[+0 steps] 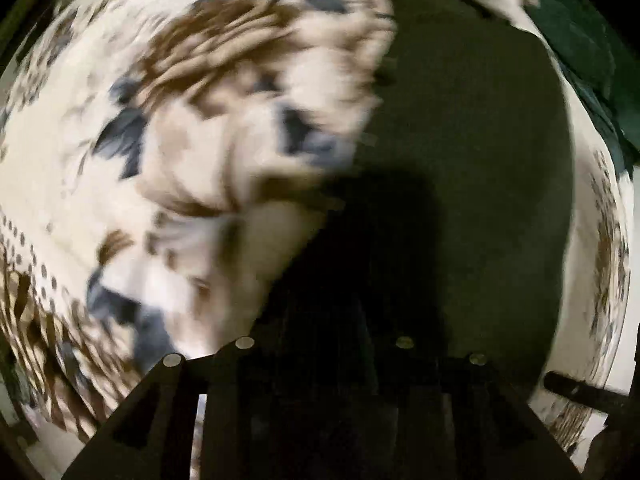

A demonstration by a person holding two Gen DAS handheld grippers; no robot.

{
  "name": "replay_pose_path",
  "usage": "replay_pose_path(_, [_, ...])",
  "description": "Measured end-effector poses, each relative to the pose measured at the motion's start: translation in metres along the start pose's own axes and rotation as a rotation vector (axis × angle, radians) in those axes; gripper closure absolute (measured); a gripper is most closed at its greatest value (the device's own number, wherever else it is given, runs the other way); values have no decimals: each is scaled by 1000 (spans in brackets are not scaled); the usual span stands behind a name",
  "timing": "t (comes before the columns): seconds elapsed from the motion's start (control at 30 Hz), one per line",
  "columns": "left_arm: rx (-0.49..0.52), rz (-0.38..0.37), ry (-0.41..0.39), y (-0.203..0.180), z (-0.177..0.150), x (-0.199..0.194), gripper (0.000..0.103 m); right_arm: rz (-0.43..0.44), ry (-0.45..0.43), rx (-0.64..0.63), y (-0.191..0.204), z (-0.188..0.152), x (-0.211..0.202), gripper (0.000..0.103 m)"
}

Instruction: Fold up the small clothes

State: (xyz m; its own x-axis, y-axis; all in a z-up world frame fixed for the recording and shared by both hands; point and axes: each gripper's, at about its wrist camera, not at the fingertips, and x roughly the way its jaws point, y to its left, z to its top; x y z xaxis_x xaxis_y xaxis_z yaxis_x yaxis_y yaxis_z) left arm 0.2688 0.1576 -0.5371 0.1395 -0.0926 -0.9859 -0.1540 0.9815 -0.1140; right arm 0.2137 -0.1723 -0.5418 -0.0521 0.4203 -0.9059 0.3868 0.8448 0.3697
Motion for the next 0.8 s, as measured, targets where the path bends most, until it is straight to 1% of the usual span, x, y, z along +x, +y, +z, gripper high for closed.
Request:
replay_pose_path(0.03, [-5, 31, 3, 11, 2, -1, 72, 2, -5, 17, -3, 5, -3, 66])
replay_pose_path(0.1, [-41, 1, 39, 39, 7, -6, 73, 4, -16, 45, -8, 19, -10, 66])
replay_pose_path(0.13, [-57, 10, 51, 47, 9, -9, 75, 4, -21, 52, -9, 23, -13, 66])
replay_pose_path(0.2, [-71, -36, 56, 56, 20, -18, 75, 14, -33, 62, -7, 35, -17, 65])
replay_pose_path(0.23, [-70, -60, 49, 55, 29, -22, 75, 20, -39, 61, -2, 40, -17, 61])
replay_pose_path(0.27, [-64, -85, 36, 51, 40, -25, 74, 26, -49, 61, 0, 47, -19, 56])
replay_pose_path(0.3, [-47, -126, 19, 43, 55, -28, 65, 35, -61, 60, 3, 58, -22, 54])
replay_pose_path(0.33, [-19, -181, -3, 30, 72, -28, 49, 43, -70, 61, 9, 67, -22, 53])
replay_pose_path(0.37, [3, -211, -18, 21, 86, -28, 41, 53, -86, 66, 13, 83, -25, 52])
replay_pose_path(0.4, [30, -240, -39, 6, 104, -26, 37, 58, -105, 73, 17, 95, -28, 52])
replay_pose_path(0.47, [60, -305, -68, -16, 139, -20, 37, 75, -163, 85, 24, 126, -38, 52])
replay_pose_path(0.5, [73, -329, -91, -35, 160, -16, 37, 79, -194, 92, 31, 138, -40, 51])
replay_pose_path(0.57, [100, -334, -123, -58, 199, -6, 37, 92, -259, 109, 34, 172, -52, 44])
replay_pose_path(0.6, [119, -330, -135, -68, 217, 0, 37, 106, -290, 118, 34, 191, -57, 43])
replay_pose_path(0.67, [141, -319, -135, -82, 237, 15, 40, 133, -325, 133, 34, 230, -63, 42])
replay_pose_path(0.7, [152, -316, -133, -86, 246, 22, 59, 146, -327, 138, 32, 245, -65, 41])
replay_pose_path(0.73, [161, -290, -130, -88, 252, 27, 86, 163, -325, 144, 32, 258, -66, 41])
replay_pose_path(0.77, [169, -271, -129, -89, 257, 29, 92, 188, -317, 152, 31, 275, -65, 41])
replay_pose_path(0.8, [173, -279, -135, -86, 260, 31, 94, 195, -308, 151, 32, 282, -64, 41])
